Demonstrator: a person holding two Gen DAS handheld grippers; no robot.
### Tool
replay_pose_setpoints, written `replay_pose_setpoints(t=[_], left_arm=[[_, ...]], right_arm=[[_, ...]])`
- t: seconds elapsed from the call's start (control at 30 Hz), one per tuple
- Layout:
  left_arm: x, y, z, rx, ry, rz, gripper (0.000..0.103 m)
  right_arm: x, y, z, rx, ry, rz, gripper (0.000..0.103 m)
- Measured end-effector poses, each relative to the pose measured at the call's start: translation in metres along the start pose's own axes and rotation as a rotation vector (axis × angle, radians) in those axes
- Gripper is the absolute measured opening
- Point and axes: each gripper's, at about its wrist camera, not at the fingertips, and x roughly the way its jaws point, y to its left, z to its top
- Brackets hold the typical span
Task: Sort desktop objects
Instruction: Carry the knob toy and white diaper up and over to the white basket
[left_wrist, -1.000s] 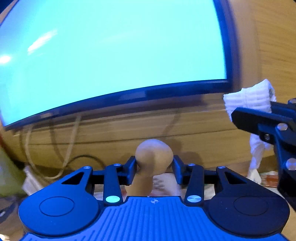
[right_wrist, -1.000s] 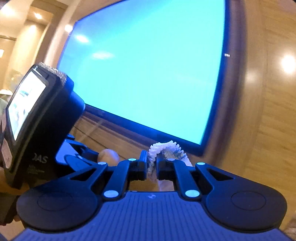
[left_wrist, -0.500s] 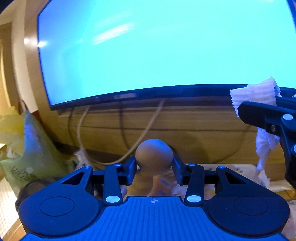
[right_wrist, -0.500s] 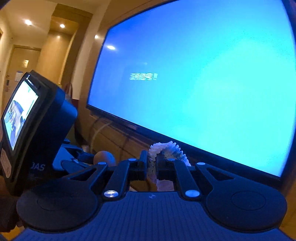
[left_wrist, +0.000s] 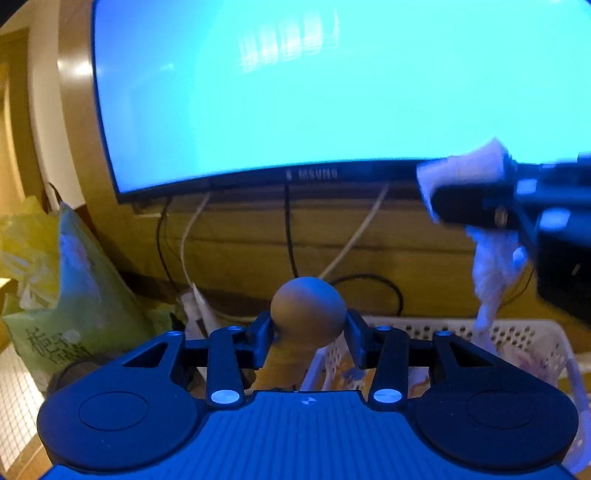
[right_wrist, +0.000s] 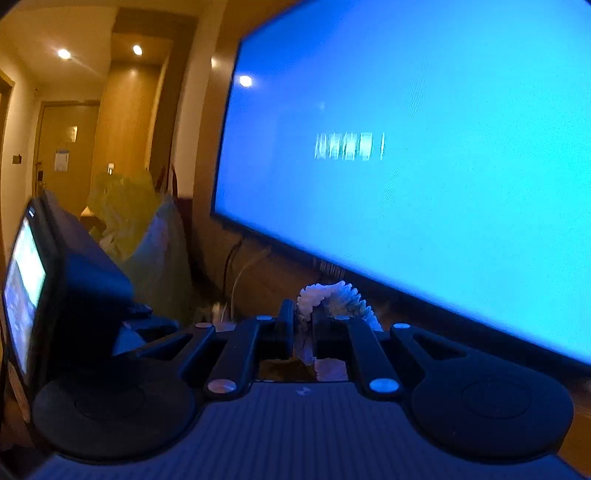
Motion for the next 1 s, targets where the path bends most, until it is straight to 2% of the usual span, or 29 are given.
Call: replay_pose_setpoints(t=[0.13,0.2,0.33,0.37,0.53,0.67,1.0], left_arm=[[0.027,0.001,-0.017,-0.011,0.066,-0.054,0.045],[0.038,-0.002,-0.024,-0.011,0.095,-0.074,0.045],[0.058,-0.012,-0.037,0.010,0.139,-0.121,0.056],[0.060,-0.016,-0.039,0.018,0.144,-0.126,0.056],[0.066,-0.039,-0.050,0.091,0.125,-0.174,0.055],[0.076,-0.045,-0.057,0.088,0.142,-0.243,0.056],[0.077,-0.055,-0.063,0.120,0.114,-0.246,0.068]], right_arm=[[0.022,-0.010,-0.032,0.065,0.119,0.004,0.010],[0.036,-0.016,-0.047,0.136,0.171,0.035,0.010],[0.054,-0.035,-0.074,0.263,0.262,0.068,0.010],[0.055,-0.038,-0.079,0.276,0.279,0.064,0.011],[0.063,-0.036,-0.089,0.231,0.299,0.017,0.011],[0.068,-0.048,-0.109,0.265,0.344,0.007,0.011],[0.065,-0.052,-0.129,0.270,0.434,-0.041,0.013]])
